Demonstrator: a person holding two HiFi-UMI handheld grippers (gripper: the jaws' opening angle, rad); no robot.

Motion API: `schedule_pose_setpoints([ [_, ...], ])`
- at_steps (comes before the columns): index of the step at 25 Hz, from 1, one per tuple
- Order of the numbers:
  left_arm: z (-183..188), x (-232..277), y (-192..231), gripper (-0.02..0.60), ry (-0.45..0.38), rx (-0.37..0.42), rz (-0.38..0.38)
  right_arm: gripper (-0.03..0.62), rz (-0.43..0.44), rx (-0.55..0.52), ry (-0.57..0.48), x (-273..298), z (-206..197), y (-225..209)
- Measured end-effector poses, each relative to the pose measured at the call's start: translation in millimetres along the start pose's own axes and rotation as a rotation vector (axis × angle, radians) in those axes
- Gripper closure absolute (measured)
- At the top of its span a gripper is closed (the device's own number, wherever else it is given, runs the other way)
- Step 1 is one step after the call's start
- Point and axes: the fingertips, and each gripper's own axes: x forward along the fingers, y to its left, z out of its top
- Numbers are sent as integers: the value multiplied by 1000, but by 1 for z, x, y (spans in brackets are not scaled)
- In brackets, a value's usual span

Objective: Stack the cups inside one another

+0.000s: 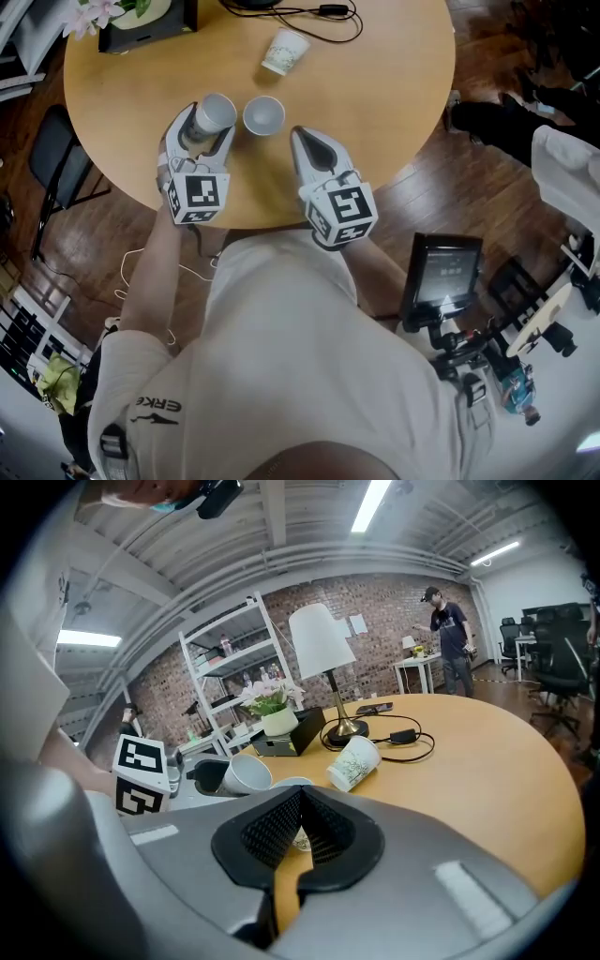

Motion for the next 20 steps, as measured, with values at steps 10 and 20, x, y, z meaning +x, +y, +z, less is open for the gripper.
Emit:
schedule_pose_setpoints([
  [10,82,-50,9,255,-356,-188,47,580,-2,-37,-47,-18,16,10],
  [20,144,-72,-20,255,-521,-242,-42,580,-36,-101,-151,-47,58,14],
])
